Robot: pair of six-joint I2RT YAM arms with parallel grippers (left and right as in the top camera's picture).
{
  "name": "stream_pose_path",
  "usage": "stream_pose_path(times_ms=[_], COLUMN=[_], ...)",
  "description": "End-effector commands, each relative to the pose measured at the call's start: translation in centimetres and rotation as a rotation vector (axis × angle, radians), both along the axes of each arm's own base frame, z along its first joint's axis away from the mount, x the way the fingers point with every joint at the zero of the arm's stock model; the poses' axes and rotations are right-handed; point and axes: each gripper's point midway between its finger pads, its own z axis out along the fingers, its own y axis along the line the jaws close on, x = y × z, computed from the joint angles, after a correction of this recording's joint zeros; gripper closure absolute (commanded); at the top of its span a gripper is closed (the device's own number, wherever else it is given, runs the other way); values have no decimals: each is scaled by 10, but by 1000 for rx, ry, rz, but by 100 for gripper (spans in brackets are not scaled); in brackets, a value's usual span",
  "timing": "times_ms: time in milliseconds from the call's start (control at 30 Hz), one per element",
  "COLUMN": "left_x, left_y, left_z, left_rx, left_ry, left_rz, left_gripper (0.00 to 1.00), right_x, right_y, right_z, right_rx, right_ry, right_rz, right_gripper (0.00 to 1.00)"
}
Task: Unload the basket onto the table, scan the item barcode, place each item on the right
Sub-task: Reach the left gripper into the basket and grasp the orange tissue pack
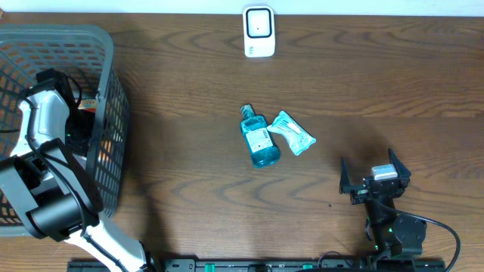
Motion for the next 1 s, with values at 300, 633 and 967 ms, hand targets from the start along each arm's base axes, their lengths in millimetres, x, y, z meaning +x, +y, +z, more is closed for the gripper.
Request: stream_pose_path(times_ms=[300,633,967], left_x=[-31,-28,-33], left_y=[4,30,30], left_z=[-3,83,189], left_rx=[29,232,401], left_ry=[145,15,-314], left_rz=[2,10,56], left_gripper=[93,93,93], right_x=[0,0,0], right_y=[0,0,0], right_z=[-1,-1,-1], right_rx=[15,15,15], right_ry=[5,5,5], right_rz=[-1,-1,-1], right_gripper=[1,1,1])
